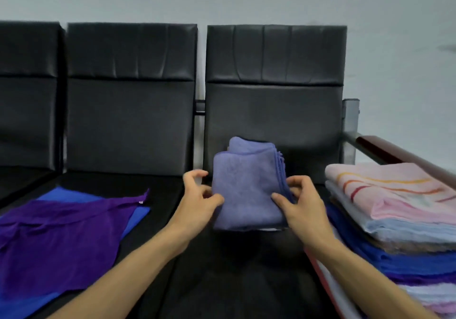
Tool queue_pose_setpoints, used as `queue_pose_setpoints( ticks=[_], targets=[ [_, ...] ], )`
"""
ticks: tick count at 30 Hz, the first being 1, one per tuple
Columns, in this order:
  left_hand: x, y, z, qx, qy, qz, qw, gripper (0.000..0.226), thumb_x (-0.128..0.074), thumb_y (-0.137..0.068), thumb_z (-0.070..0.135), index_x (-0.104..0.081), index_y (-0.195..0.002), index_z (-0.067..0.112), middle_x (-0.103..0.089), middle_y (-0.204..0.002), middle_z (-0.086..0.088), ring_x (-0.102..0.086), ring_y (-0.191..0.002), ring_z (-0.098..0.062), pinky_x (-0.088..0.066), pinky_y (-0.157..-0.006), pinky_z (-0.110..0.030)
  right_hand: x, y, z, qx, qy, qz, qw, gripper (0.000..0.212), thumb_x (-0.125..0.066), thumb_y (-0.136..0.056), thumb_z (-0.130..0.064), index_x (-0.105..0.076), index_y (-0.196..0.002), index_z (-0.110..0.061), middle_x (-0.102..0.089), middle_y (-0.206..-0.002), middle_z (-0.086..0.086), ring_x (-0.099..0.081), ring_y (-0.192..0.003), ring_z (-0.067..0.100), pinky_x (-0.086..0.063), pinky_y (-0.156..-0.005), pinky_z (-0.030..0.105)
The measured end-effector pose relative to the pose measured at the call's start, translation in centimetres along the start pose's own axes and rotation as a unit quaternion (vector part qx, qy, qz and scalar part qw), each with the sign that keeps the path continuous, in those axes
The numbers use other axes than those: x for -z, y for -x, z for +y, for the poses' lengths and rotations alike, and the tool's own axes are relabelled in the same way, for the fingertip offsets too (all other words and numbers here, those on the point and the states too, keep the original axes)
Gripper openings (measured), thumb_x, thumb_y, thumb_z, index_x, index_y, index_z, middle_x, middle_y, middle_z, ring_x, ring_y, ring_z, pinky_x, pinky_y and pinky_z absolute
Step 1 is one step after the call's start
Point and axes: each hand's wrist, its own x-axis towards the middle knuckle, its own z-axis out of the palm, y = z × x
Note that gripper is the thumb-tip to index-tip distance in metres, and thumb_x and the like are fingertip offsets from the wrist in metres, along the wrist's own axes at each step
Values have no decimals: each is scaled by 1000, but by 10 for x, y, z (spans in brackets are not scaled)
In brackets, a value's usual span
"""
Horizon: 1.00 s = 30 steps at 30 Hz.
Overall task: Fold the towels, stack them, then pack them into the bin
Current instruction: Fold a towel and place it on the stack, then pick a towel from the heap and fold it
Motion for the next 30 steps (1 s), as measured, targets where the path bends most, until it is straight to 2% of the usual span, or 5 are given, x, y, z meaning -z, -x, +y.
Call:
queue_pose_setpoints(
  ticks=[7, 12, 15, 21, 30],
  targets=[
    [-21, -123, 22, -149, -86, 93, 981, 18, -60, -87, 5, -67, -87, 22, -67, -88, 8, -62, -84, -13, -50, -79, -30, -21, -119, -22, -18, -68, 85, 994, 29, -69, -85, -14, -46, -103, -19, -57, -84, -9, -53, -72, -2, -39, -54, 10],
    [-42, -189, 11, -77, -159, 59, 983, 18, -56, -89, 14, -73, -89, 19, -70, -95, -4, -63, -98, -22, -47, -92, -36, -40, -177, 12, -120, 64, 19, 991, 26, -62, -90, -17, -44, -108, -10, -48, -96, 3, -51, -85, 19, -38, -70, 26],
    [-48, -192, -10, -28, -191, 2, 981, 17, -55, -90, 14, -70, -93, 21, -64, -94, -3, -58, -93, -20, -47, -92, -37, -46, -186, 30, -152, 179, -50, 971, 22, -62, -89, -22, -45, -80, -11, -46, -73, 2, -47, -69, 19, -33, -53, 26],
    [-32, -155, -6, -4, -43, 50, 998, 30, -50, -96, 13, -60, -124, 17, -63, -117, 1, -59, -102, -11, -48, -91, -27, -43, -166, 6, -25, 270, 19, 962, 30, -51, -91, -16, -49, -121, -10, -44, -127, 14, -39, -119, 34, -38, -94, 40],
    [82, -16, -28, 83, -109, 70, 988, 33, -47, -89, -1, -67, -88, 25, -66, -89, 8, -60, -87, -8, -46, -77, -21, -101, -40, -48, 144, 209, -145, 956, 23, -60, -86, -11, -58, -109, -11, -54, -108, 9, -47, -107, 29, -32, -90, 30]
  ],
)
